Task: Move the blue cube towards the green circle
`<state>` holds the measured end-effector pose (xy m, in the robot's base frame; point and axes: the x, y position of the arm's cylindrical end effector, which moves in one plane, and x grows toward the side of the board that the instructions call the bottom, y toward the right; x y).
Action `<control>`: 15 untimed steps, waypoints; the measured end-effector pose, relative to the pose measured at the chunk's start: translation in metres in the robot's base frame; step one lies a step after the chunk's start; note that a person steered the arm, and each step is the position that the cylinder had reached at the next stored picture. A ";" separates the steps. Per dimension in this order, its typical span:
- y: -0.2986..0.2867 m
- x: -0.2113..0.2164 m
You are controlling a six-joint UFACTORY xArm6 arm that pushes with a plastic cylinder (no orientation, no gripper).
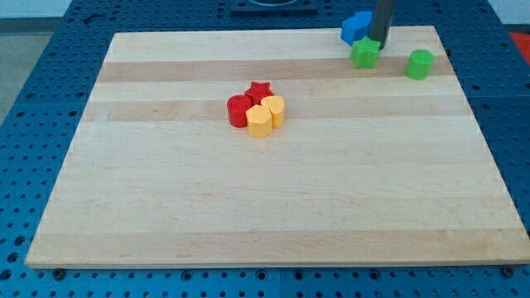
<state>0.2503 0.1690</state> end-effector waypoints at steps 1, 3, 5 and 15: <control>-0.019 0.014; -0.103 0.017; -0.092 -0.058; -0.101 0.016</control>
<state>0.2667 0.0677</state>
